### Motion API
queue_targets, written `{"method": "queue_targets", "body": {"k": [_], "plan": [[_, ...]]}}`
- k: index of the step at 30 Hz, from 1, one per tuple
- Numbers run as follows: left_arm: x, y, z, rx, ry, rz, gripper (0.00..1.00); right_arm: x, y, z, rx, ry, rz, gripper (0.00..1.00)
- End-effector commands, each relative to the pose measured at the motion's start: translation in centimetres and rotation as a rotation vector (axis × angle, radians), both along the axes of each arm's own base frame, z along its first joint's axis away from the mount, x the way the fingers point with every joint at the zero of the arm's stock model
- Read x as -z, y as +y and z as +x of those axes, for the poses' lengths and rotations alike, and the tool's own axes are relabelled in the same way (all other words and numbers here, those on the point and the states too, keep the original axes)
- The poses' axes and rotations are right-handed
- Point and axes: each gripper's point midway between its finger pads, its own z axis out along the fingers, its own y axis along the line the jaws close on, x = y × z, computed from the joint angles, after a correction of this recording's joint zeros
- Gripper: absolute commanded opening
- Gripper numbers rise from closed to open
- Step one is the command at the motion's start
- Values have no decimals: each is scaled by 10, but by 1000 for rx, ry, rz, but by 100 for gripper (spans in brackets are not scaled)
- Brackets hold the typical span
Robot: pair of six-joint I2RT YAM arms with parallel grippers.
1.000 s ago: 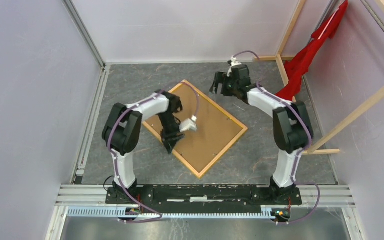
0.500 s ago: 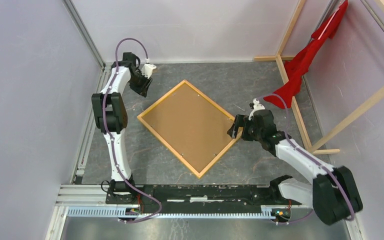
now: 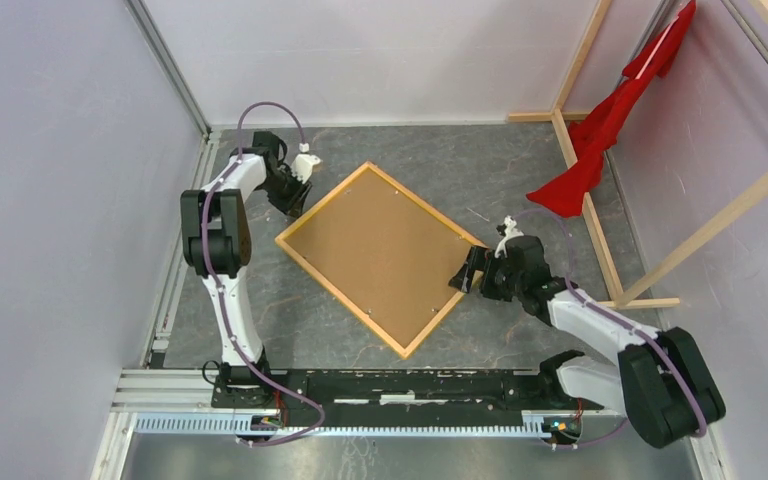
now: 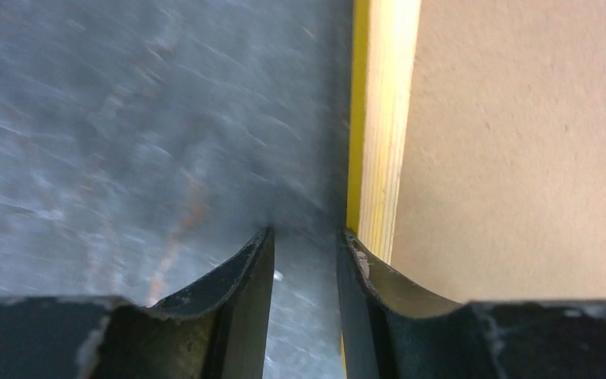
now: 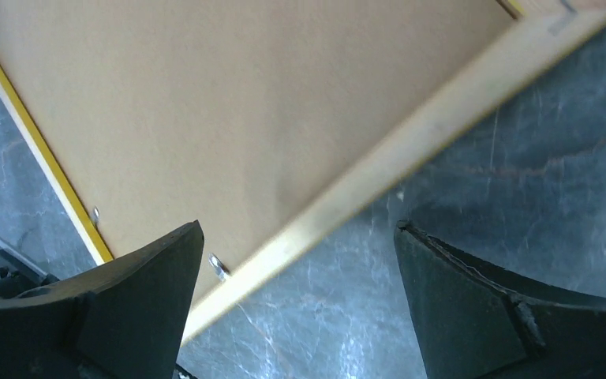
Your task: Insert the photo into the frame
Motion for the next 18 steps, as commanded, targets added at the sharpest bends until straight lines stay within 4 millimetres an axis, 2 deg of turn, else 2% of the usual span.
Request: {"method": "queue_targets", "body": {"k": [1, 3, 9, 11, 13, 15, 18], "plan": [[12, -18, -73, 165, 148, -68, 42, -19, 0, 40, 8, -82, -65, 98], [15, -22, -104, 212, 205, -81, 42, -26, -1, 61, 15, -110, -94, 98], [17, -40, -189, 366, 329, -111, 42, -30, -31, 107, 89, -113, -254, 98], [16, -44, -211, 411, 364, -119, 43, -33, -41, 121, 119, -109, -279, 98], [14, -46, -223, 427, 385, -136, 45, -36, -49, 133, 145, -110, -298, 98], [12, -45, -225, 423, 390, -139, 45, -42, -54, 141, 168, -117, -321, 98], [5, -42, -210, 375, 357, -144, 44, -63, -53, 151, 190, -168, -306, 98]]}}
